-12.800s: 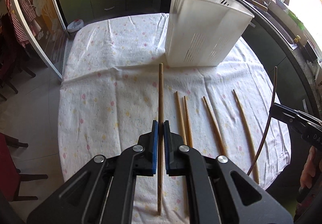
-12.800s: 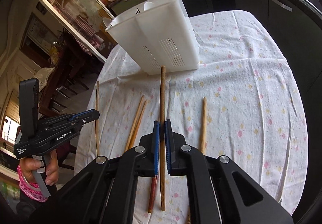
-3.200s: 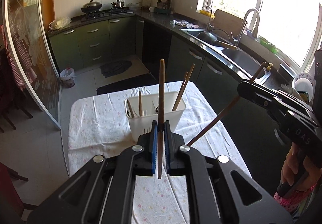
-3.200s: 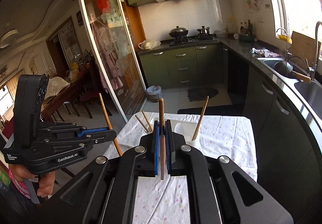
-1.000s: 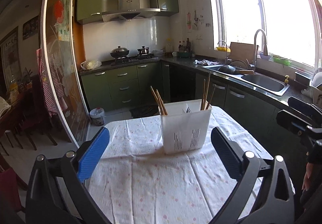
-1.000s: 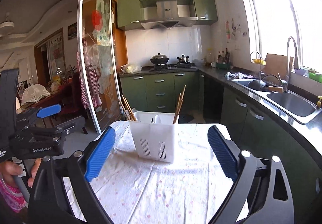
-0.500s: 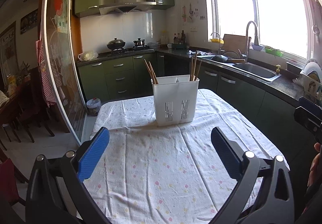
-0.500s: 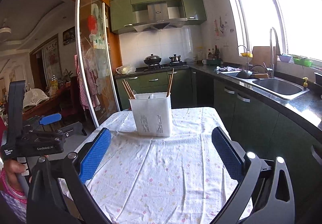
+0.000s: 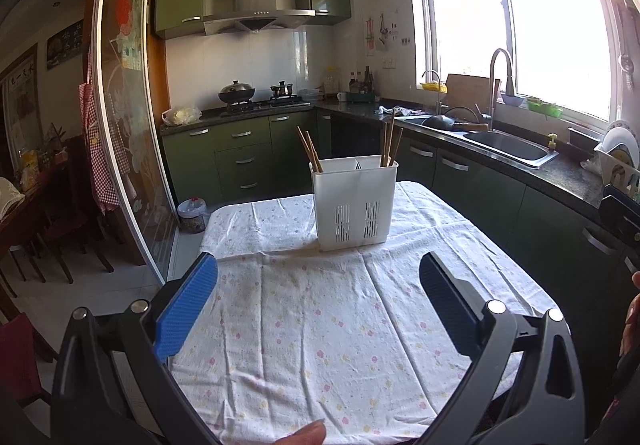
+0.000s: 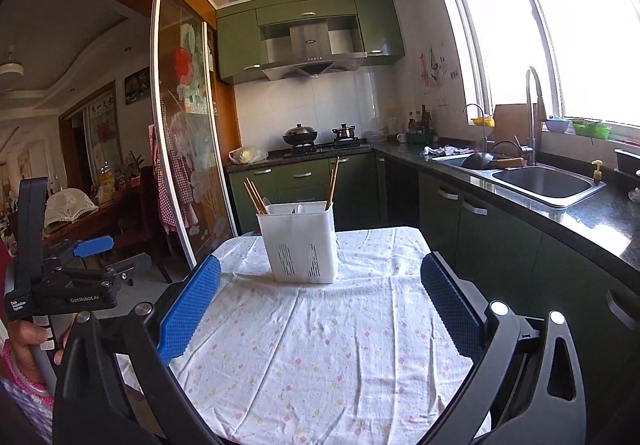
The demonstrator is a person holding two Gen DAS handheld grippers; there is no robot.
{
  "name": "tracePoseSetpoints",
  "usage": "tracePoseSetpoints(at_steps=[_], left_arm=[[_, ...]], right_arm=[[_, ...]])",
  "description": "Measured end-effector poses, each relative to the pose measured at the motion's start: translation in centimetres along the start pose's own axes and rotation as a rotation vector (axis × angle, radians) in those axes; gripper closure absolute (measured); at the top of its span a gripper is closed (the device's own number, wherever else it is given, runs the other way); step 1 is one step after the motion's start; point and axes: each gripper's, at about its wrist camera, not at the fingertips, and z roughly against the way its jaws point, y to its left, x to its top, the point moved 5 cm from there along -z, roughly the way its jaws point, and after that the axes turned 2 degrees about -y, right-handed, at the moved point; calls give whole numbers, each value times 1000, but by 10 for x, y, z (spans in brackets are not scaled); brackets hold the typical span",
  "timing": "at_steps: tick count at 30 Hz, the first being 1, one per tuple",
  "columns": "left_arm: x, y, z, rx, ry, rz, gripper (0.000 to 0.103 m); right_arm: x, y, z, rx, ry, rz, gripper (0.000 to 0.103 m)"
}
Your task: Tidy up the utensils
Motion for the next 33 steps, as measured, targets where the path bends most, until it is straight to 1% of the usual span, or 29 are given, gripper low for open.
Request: tracePoseSetpoints(at_steps=[4,11,18,23,28,33], left_arm=[[3,7,9,12,-16,25,7],[3,10,20,27,-26,9,7],[4,11,25,37,-34,13,7],[5,11,27,46,-18,14,7],[5,8,32,57,-42,-1,7],[7,9,33,46,-42,9,7]], right_arm=[[1,6,1,10,3,7,5],[3,6,-2,33,11,-14,5],[3,8,-2,31,14,-12,5],[2,7,-2,30,9,-13,5],[0,6,-5,28,14,-19,5],[-2,6,-6,27,16,-19,5]])
